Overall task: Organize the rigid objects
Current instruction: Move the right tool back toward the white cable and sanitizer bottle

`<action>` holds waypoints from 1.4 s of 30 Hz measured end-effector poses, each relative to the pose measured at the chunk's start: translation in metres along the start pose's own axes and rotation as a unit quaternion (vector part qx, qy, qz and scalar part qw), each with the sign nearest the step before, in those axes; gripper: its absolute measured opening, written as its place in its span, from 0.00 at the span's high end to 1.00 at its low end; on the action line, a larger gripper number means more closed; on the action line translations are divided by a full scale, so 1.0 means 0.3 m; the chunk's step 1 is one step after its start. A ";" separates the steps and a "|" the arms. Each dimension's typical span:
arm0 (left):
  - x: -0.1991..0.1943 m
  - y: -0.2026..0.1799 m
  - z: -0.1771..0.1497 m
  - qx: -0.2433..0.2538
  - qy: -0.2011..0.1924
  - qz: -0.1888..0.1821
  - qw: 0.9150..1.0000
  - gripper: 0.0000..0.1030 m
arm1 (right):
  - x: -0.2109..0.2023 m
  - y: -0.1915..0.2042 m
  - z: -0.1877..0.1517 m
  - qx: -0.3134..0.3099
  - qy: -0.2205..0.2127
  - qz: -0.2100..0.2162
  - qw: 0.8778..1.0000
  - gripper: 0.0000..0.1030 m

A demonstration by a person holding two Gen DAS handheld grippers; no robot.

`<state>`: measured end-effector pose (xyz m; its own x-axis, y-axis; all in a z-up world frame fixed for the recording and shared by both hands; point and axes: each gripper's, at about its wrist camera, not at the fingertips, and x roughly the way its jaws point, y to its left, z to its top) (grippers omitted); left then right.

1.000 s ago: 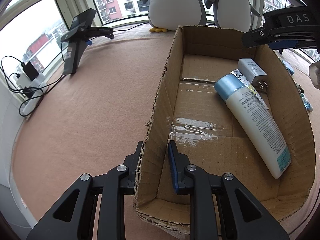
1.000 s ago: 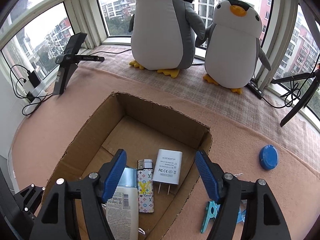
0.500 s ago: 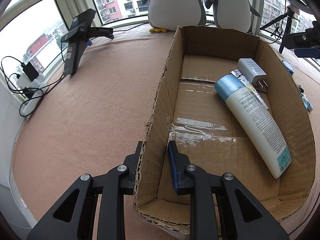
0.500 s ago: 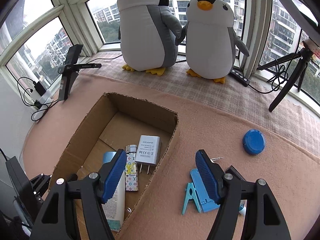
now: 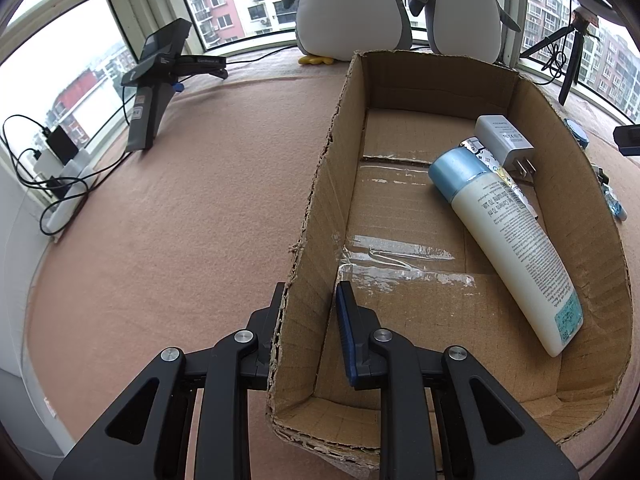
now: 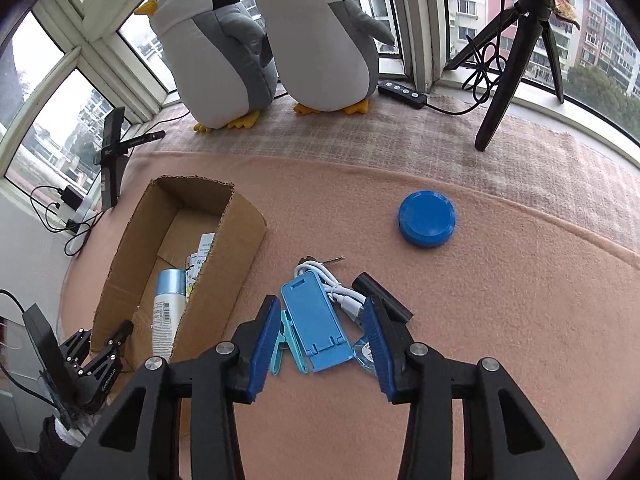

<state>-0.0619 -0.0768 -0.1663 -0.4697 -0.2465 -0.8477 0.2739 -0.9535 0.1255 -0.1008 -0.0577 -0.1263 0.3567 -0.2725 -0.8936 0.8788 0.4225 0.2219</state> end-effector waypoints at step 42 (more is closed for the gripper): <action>0.006 0.009 -0.001 -0.005 0.003 0.000 1.000 0.80 | 0.232 0.031 0.012 -0.183 0.102 -0.075 0.975 0.74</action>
<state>-0.0616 -0.0798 -0.1677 -0.4647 -0.2456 -0.8507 0.2816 -0.9519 0.1209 -0.0667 -0.0758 -0.1852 0.1301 -0.1936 -0.9724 0.7315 0.6808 -0.0377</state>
